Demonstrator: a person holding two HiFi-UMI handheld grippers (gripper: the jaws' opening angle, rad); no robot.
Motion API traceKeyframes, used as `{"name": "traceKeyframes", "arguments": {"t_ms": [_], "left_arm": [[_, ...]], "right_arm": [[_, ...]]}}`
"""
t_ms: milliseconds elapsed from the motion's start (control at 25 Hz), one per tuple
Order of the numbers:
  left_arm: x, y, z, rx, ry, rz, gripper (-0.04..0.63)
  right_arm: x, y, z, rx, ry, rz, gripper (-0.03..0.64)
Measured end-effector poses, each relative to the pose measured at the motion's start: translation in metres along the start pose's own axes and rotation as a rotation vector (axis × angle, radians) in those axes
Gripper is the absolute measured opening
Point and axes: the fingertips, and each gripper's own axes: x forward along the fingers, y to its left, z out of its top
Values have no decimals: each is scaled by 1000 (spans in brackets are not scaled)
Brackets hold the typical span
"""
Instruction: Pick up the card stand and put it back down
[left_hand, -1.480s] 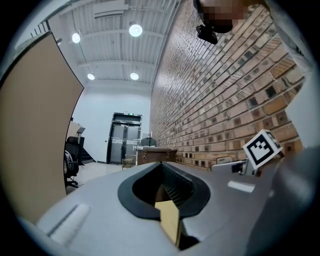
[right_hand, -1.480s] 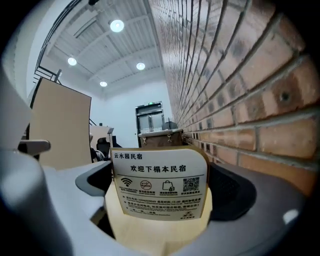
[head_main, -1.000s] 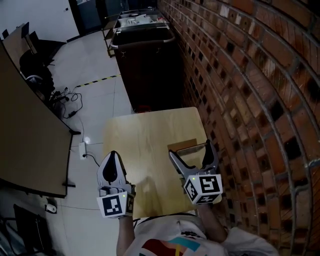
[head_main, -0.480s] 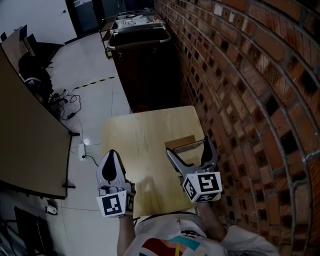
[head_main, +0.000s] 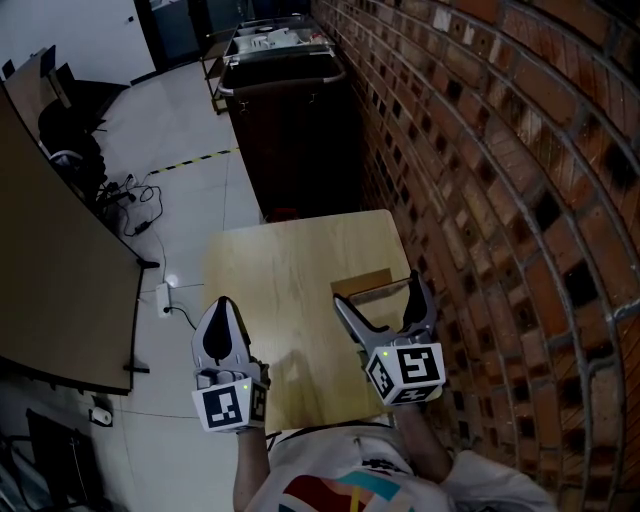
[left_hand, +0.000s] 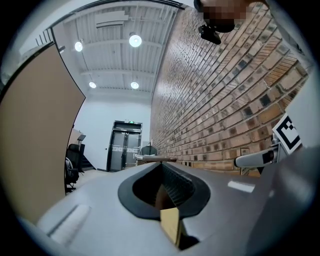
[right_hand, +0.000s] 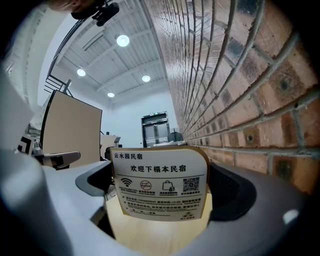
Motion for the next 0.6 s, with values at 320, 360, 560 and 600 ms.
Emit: {"name": "traceKeyframes", "arguments": {"t_ms": [320,360,560,600], "left_arm": [[-1,1,-2,-3,3,-4,-6],[-1,2,-2,-3,4,-4,-5],[-1,4,-5,-5,16,-2,-5],[-1,5,-6,-5,19,-2,-6]], "right_arm": [[1,-1,-4,-1,11,-9,575],[3,-2,-6,2,14,-9,575],[17,-5,-12,1,34,-7,575],[20,-5,-13,-2,36,-7,575]]}}
